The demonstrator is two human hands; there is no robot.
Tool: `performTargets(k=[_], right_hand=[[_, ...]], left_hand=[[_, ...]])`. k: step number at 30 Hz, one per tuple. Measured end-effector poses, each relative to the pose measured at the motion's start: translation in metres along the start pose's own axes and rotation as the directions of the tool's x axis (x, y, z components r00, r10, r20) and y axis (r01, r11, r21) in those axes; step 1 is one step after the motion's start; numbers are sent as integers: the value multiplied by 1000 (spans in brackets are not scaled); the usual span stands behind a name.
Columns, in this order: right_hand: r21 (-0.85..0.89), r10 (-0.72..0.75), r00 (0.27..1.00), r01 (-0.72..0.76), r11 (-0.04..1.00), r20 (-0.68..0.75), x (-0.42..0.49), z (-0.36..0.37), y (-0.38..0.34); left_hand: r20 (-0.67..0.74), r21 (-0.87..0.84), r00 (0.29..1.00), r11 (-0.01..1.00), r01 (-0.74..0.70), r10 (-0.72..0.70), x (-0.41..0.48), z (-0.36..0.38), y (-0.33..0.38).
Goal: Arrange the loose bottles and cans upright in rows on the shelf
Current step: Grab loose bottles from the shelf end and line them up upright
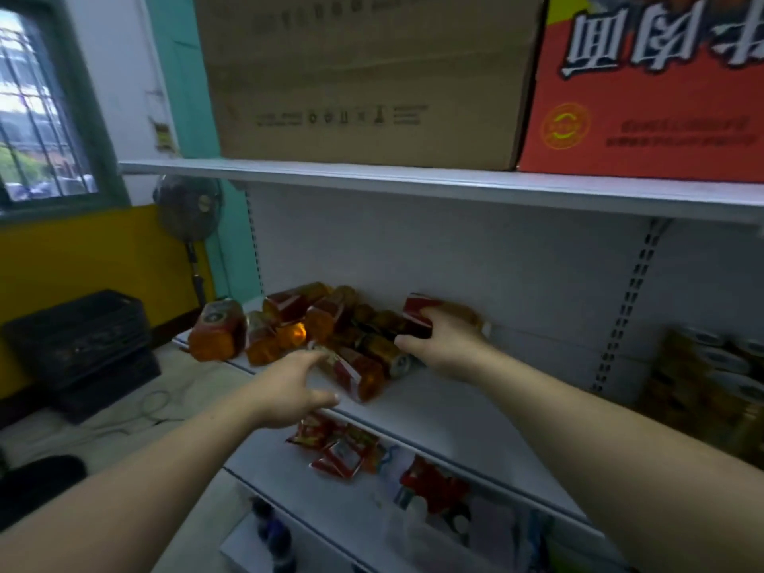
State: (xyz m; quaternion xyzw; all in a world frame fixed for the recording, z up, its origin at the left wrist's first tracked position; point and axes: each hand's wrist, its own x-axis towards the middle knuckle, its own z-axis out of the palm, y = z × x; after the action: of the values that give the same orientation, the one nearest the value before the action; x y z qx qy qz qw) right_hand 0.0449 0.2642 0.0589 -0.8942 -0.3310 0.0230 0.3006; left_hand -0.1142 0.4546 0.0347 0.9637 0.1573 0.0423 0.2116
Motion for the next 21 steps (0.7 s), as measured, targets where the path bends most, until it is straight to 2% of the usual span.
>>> performTargets(k=[8,12,16,21], right_hand=[[3,35,996,-35,999,86,101,51,-29],[59,20,991,-28,998,130,161,79,-29],[128,71,979,-96,987,192,211,106,-30],[222,156,969,-197,955,190,244,137,-34]], left_hand=[[-26,31,998,998,60,-59,59,-14,-66],[-49,74,994,992,99,-96,104,-25,-91],[-70,66,990,989,131,-126,149,-40,-113],[-50,92,991,988,125,-121,201,-52,-136]])
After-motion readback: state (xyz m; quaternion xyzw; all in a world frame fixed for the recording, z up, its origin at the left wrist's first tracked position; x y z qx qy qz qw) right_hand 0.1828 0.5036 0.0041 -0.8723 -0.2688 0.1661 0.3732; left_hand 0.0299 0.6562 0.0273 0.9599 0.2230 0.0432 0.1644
